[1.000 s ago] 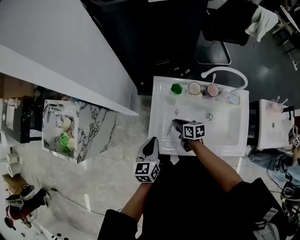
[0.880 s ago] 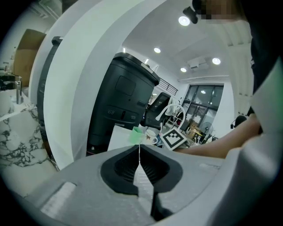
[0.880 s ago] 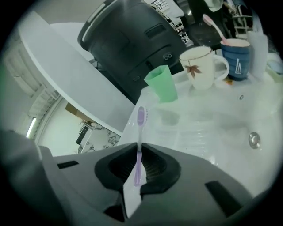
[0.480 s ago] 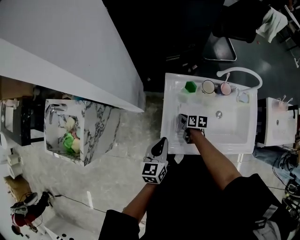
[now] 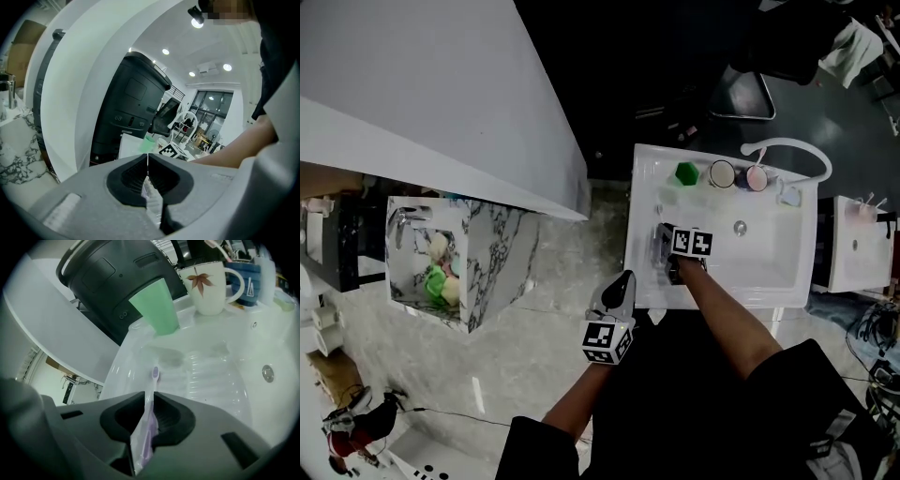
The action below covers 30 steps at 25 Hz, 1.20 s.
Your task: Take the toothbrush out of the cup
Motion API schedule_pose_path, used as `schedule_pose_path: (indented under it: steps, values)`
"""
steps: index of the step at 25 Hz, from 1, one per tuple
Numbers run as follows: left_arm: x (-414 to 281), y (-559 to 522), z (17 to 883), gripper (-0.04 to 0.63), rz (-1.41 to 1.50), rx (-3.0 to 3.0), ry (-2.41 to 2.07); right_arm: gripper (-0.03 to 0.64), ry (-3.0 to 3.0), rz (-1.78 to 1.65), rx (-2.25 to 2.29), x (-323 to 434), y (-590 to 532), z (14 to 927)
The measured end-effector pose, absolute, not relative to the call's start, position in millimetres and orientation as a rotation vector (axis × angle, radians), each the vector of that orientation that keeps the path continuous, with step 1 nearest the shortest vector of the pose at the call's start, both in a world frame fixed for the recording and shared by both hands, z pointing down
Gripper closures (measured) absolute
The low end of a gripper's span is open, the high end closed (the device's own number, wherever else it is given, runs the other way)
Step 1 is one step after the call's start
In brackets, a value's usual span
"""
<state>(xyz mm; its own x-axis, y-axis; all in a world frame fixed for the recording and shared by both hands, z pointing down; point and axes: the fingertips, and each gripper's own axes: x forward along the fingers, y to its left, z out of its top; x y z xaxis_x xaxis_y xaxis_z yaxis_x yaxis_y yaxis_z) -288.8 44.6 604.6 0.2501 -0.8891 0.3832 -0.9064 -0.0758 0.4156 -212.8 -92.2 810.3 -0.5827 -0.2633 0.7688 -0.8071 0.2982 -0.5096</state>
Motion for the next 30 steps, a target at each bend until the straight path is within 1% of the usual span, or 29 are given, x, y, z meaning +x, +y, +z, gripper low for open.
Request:
schedule_pose_path:
  steps: [4, 10, 17, 23, 30]
  values:
    - [-284.8, 40.2, 601.7, 0.572, 0.042, 1.957, -1.634, 0.565, -2.012, 1.219, 0.934, -207.8, -91.8, 807.0]
    - [-273.3, 35.5, 602.1, 0.572, 0.063, 1.955, -1.640, 0.563, -2.035, 1.189, 0.873, -204.2, -84.6, 801.2]
    - [-269.9, 23.3, 596.4, 0.572, 0.071, 1.937, -1.698, 0.565, -2.172, 1.121, 0.807, -196.1, -87.4, 756.0]
    - [-256.1, 5.6, 577.7, 0.572, 0.053, 1.956, -1.735, 0.565, -2.245, 1.037, 0.803, -161.7, -86.5, 707.2]
    - [-216.0, -19.4, 551.4, 0.572, 0.027, 2.024, -1.725, 0.568, -2.345, 0.933, 0.841, -107.4, -86.3, 638.2]
